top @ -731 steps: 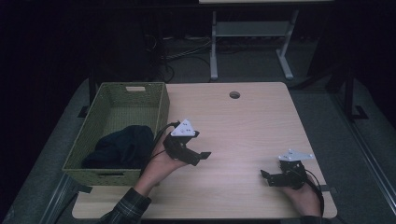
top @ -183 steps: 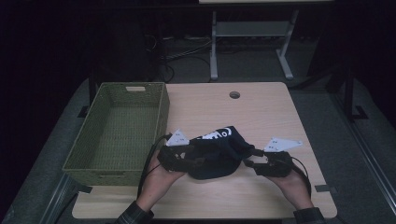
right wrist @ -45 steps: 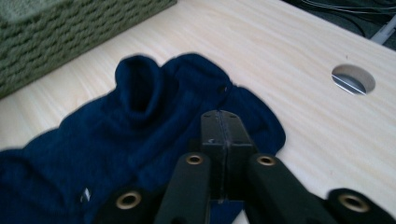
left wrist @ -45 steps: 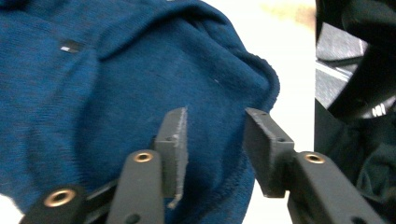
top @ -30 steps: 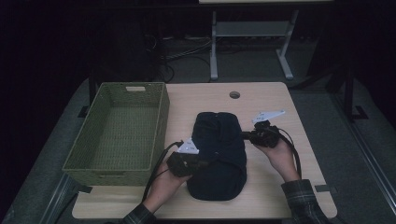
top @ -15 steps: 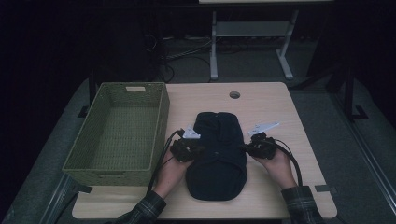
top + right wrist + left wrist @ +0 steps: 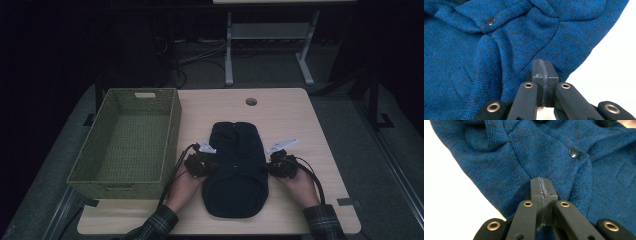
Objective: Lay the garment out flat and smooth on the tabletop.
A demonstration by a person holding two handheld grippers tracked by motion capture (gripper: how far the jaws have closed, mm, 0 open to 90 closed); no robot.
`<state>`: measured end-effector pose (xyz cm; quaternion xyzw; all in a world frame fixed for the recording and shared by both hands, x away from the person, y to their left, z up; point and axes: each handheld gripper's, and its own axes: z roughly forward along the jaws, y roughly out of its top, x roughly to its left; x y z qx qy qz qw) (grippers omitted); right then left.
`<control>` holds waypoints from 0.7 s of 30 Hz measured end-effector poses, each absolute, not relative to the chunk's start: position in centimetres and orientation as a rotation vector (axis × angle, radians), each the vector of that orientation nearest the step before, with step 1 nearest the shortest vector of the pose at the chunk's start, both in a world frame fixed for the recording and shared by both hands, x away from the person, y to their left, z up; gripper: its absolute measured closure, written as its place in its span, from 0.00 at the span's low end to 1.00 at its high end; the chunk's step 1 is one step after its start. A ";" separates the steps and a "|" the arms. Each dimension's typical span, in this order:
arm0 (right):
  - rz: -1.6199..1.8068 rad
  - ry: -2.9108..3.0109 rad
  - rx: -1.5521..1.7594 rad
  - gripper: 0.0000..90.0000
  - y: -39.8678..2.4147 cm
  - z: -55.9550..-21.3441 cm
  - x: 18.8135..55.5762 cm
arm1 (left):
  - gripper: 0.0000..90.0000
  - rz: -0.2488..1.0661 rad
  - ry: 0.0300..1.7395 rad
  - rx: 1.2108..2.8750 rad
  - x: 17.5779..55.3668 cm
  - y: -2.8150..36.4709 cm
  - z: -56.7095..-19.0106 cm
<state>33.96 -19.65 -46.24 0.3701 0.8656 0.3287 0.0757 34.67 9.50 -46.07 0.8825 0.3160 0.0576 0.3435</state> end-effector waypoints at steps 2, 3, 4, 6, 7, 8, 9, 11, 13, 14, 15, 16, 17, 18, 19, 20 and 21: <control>0.983 2.592 1.146 1.00 -20.2 -46.2 33.4 | 1.00 0.117 0.796 2.290 34.3 9.1 -46.1; 0.980 2.586 1.129 1.00 -20.6 -46.2 33.2 | 1.00 0.113 0.787 2.292 34.1 8.9 -46.2; 0.985 2.582 1.136 1.00 -20.8 -46.2 33.0 | 1.00 0.106 0.775 2.291 33.9 8.7 -46.2; 0.980 2.579 1.157 1.00 -21.5 -46.2 32.5 | 1.00 0.089 0.754 2.291 33.4 8.2 -46.2; 0.980 2.573 1.167 1.00 -21.6 -46.2 32.3 | 1.00 0.080 0.744 2.289 33.2 7.9 -46.3; 0.981 2.564 1.164 1.00 -21.9 -46.2 32.0 | 1.00 0.079 0.734 2.289 33.0 7.7 -46.3; 0.981 2.559 1.173 1.00 -22.2 -46.2 31.8 | 1.00 0.075 0.726 2.289 32.8 7.5 -46.3; 0.989 2.552 1.190 1.00 -22.6 -46.3 31.4 | 1.00 0.064 0.711 2.289 32.6 7.1 -46.4; 0.981 2.549 1.194 1.00 -23.0 -46.2 31.0 | 1.00 0.056 0.689 2.292 32.2 6.8 -46.4; 0.981 2.543 1.196 1.00 -23.2 -46.3 30.7 | 1.00 0.058 0.683 2.293 32.0 6.6 -46.4; 0.982 2.539 1.198 1.00 -23.4 -46.3 30.4 | 1.00 0.059 0.673 2.297 31.9 6.4 -46.4; 0.986 2.536 1.200 1.00 -23.5 -46.3 30.2 | 1.00 0.059 0.669 2.299 31.7 6.3 -46.4; 0.988 2.535 1.200 1.00 -23.6 -46.3 29.9 | 1.00 0.059 0.660 2.301 31.7 6.2 -46.4; 0.985 2.535 1.198 1.00 -23.7 -46.3 29.7 | 1.00 0.061 0.654 2.302 31.6 6.2 -46.4; 0.985 2.534 1.200 1.00 -23.8 -46.3 29.5 | 1.00 0.059 0.651 2.303 31.6 6.2 -46.4; 0.989 2.535 1.198 1.00 -23.8 -46.3 29.3 | 1.00 0.056 0.651 2.302 31.6 6.2 -46.4; 0.981 2.537 1.194 1.00 -23.8 -46.3 29.2 | 1.00 0.053 0.645 2.306 31.6 6.2 -46.4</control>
